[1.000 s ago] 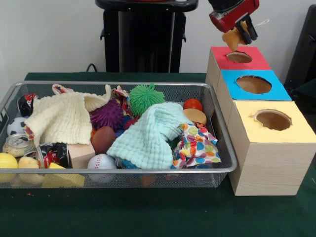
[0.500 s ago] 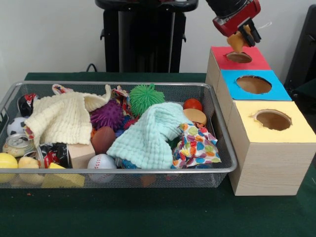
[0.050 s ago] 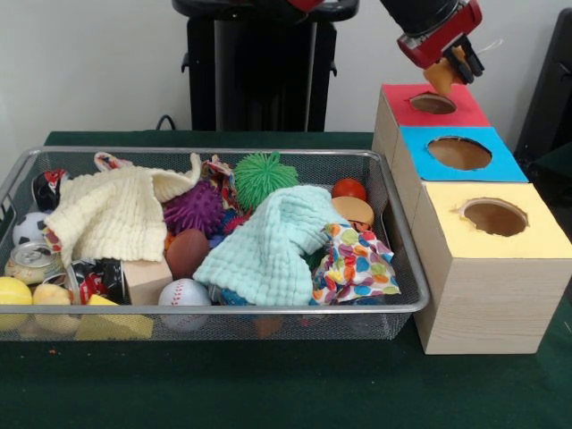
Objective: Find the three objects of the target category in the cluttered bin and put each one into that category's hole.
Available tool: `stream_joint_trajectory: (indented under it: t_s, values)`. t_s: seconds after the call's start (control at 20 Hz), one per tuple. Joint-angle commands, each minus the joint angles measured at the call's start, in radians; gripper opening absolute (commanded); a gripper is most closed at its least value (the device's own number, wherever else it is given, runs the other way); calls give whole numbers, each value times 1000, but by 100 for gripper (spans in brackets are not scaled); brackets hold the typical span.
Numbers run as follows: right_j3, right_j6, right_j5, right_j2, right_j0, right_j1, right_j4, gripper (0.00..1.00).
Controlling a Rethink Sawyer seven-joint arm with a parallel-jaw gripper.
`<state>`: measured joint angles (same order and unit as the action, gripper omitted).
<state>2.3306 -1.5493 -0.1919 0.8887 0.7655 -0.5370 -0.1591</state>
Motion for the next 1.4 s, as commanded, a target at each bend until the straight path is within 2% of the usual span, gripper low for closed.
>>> stream_joint_trajectory:
  t_s: [0.05, 0.7, 1.4]
  values:
    - [-58, -97, 52, -59, 8, 72, -50, 0]
    - [-113, -66, 39, -49, 32, 159, -96, 0]
    - [-141, -64, -11, 4, 45, 146, -69, 0]
